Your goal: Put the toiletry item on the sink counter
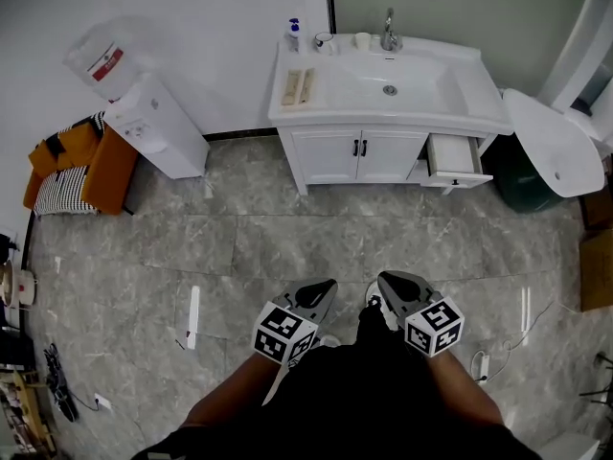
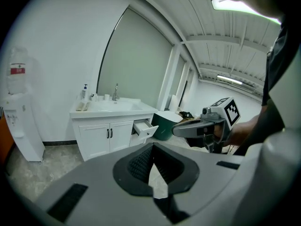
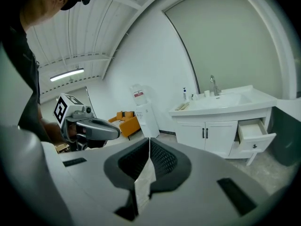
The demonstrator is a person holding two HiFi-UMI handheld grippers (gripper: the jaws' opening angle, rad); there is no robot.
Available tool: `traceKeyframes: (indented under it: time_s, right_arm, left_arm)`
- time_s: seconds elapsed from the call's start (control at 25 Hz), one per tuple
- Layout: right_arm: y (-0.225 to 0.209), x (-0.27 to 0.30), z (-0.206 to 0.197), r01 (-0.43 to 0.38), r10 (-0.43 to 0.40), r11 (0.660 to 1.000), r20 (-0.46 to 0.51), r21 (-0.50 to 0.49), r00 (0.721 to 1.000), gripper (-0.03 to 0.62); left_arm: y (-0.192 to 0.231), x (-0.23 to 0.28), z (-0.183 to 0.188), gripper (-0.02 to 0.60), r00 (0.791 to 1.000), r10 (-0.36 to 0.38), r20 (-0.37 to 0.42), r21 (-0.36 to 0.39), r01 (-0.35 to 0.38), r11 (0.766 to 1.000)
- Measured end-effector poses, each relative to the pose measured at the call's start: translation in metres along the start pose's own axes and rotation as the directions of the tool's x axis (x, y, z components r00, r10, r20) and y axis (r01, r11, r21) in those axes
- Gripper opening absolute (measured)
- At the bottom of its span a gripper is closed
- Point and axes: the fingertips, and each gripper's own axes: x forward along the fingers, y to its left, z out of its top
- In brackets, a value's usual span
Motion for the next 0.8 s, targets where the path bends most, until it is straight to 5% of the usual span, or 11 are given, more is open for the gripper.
traceKeyframes:
  time_s: [0.4, 0.8]
  right_arm:
    - [-0.103, 0.034, 0.069, -0.033, 0.034, 0.999, 0.026, -0.016, 0.999, 0.005]
    - [-0.197, 0.045, 0.1, -0.074, 0.075, 0.997, 0.029, -0.028, 0.997, 0.005]
  left_arm:
    - [0.04, 0.082, 0.09, 0.0, 0.998, 0.057, 0.032, 0.03, -0.058, 0.998]
    - [0.056, 0.168, 0.143, 0.0, 0.993, 0.107, 0.05, 0.003, -0.107, 0.994]
